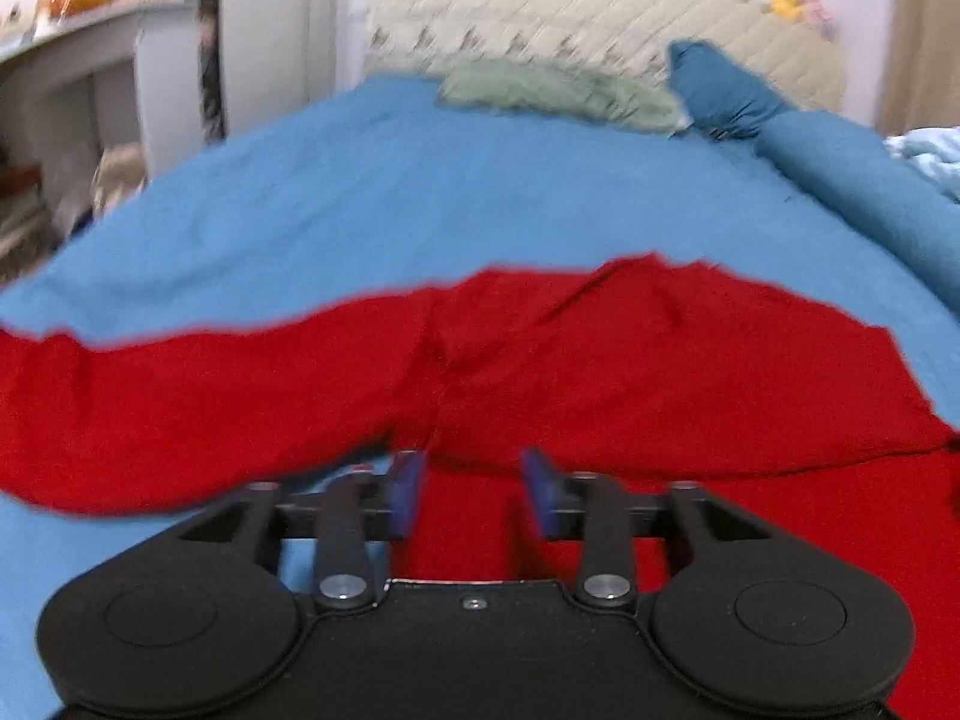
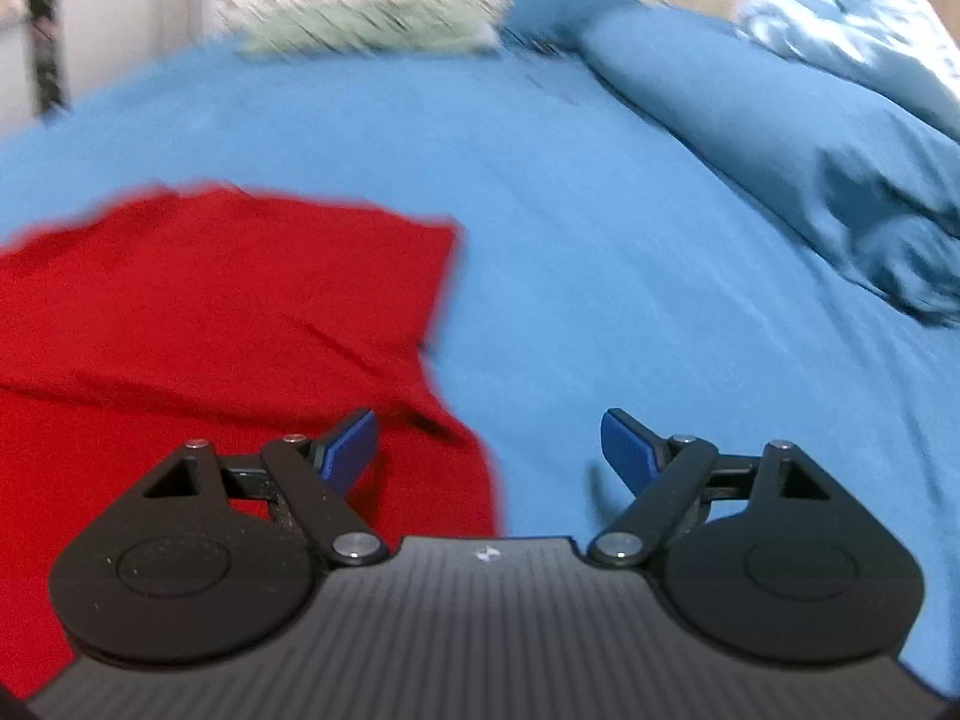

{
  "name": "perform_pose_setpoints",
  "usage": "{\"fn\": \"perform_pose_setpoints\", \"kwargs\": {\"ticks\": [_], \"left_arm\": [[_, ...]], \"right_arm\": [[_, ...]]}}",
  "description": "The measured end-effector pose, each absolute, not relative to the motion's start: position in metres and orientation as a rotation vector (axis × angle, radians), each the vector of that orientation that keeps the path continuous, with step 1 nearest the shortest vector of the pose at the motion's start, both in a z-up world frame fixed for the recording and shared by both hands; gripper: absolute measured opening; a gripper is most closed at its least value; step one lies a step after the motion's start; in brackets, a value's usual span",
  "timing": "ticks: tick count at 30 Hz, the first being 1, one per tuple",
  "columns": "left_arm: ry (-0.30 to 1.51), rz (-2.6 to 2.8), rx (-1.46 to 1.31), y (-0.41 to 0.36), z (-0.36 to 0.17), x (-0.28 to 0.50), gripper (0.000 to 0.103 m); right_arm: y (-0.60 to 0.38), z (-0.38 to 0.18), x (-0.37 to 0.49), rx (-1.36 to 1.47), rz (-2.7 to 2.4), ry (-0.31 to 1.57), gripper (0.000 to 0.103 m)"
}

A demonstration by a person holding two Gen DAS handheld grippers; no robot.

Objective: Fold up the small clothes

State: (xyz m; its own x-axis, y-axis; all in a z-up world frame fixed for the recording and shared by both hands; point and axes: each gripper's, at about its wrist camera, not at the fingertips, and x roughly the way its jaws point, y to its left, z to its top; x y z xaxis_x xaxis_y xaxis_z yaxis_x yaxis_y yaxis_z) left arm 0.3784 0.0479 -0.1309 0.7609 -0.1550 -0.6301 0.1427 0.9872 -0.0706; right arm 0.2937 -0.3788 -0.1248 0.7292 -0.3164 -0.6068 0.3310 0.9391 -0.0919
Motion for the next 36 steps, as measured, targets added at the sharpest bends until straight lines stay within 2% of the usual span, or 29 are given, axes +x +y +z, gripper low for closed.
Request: {"fn": "perform_pose_setpoints", "kwargs": {"ticks": [4, 11, 17, 28, 36], "left_arm": [[0.682, -0.245, -0.031, 0.023, -0.125, 0.399, 0.058], [0.757, -0.244, -0.056, 0.013, -0.165, 0.428, 0.059], [0.731, -0.261, -0.044, 0.017, -0.165, 0.420, 0.059], [0.754, -0.252, -0.042, 0.009, -0.164, 0.425, 0.059], [0.737, -0.225, -0.008, 0.007, -0.139, 0.413, 0.061]], "right_arm": [[-0.364, -0.118, 0.313, 0.128, -0.184, 0.606, 0.098], [-0.382, -0.161, 0.330, 0.292, -0.203, 0.652, 0.095], [-0.378, -0.137, 0.329, 0.279, -0.120, 0.591, 0.098], [-0.415, -0.151, 0.449, 0.274, -0.289, 0.660, 0.097], [-0.382, -0.118, 0.421, 0.222, -0.210, 0.623, 0.098]]}}
